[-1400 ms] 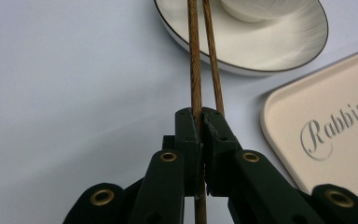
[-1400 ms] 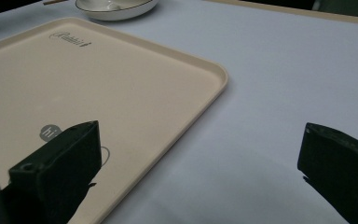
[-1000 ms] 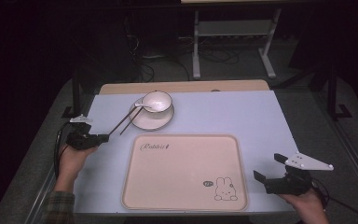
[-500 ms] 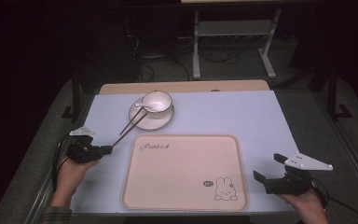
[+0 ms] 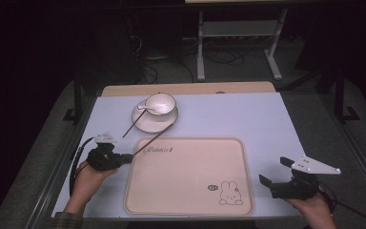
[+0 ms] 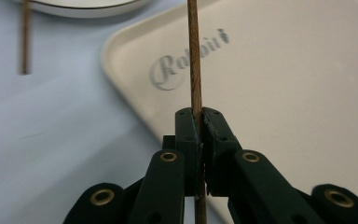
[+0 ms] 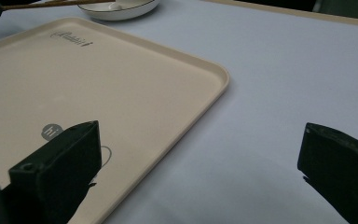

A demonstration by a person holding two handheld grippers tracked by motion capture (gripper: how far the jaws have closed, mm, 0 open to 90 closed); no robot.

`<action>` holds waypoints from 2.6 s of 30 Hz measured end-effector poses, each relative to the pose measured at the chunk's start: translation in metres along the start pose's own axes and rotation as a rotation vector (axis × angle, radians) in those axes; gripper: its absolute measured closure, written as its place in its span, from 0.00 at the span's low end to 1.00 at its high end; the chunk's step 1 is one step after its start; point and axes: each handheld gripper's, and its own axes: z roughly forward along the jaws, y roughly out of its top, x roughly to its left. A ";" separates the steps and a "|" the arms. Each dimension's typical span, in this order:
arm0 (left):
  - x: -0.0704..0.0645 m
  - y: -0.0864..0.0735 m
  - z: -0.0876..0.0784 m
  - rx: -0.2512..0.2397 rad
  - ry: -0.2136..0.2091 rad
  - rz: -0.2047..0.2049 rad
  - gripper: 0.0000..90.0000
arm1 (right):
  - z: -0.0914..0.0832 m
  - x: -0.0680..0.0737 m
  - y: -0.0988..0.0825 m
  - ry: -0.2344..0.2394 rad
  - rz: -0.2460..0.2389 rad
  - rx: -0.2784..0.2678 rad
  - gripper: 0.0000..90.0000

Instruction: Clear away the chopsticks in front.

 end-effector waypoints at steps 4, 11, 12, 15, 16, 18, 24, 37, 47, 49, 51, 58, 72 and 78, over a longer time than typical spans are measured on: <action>-0.011 0.002 0.011 0.026 -0.040 0.032 0.94 | 0.000 0.000 0.000 0.000 -0.001 0.000 0.00; -0.025 0.003 0.027 0.077 -0.073 0.079 0.94 | 0.000 0.000 0.000 0.001 0.000 -0.001 0.00; -0.026 0.003 0.028 0.082 -0.074 0.081 0.94 | 0.000 0.000 0.000 0.001 0.000 -0.001 0.00; -0.027 0.003 0.033 0.090 -0.077 0.081 0.94 | 0.000 0.000 0.000 0.002 0.000 -0.001 0.00; -0.027 0.002 0.035 0.096 -0.076 0.079 0.94 | 0.000 0.000 0.000 0.002 0.000 -0.001 0.00; -0.027 0.002 0.041 0.113 -0.075 0.080 0.94 | 0.001 0.000 0.000 0.004 -0.001 -0.001 0.00; -0.029 0.000 0.048 0.144 -0.063 0.094 0.94 | 0.000 0.001 0.000 0.004 0.001 0.000 0.00; -0.032 0.000 0.048 0.148 -0.055 0.106 0.91 | 0.000 0.001 0.001 0.006 -0.005 -0.001 0.00; -0.020 0.017 0.039 0.116 -0.039 0.111 0.44 | 0.000 0.001 0.000 0.003 0.001 0.000 0.00; -0.016 0.022 0.038 0.092 -0.020 0.114 0.29 | 0.000 0.001 0.000 0.001 0.002 0.000 0.00; -0.012 0.027 0.039 0.100 -0.005 0.122 0.18 | 0.000 0.000 0.000 0.000 0.002 0.000 0.00; 0.011 0.051 0.043 0.122 0.028 0.131 0.16 | 0.000 0.000 0.000 -0.002 0.004 0.000 0.00; 0.065 0.111 0.050 0.142 0.157 0.142 0.17 | -0.001 -0.002 -0.001 -0.001 0.005 -0.002 0.00; 0.091 0.119 0.063 0.140 0.190 0.098 0.27 | -0.001 -0.003 -0.001 -0.003 0.010 -0.003 0.00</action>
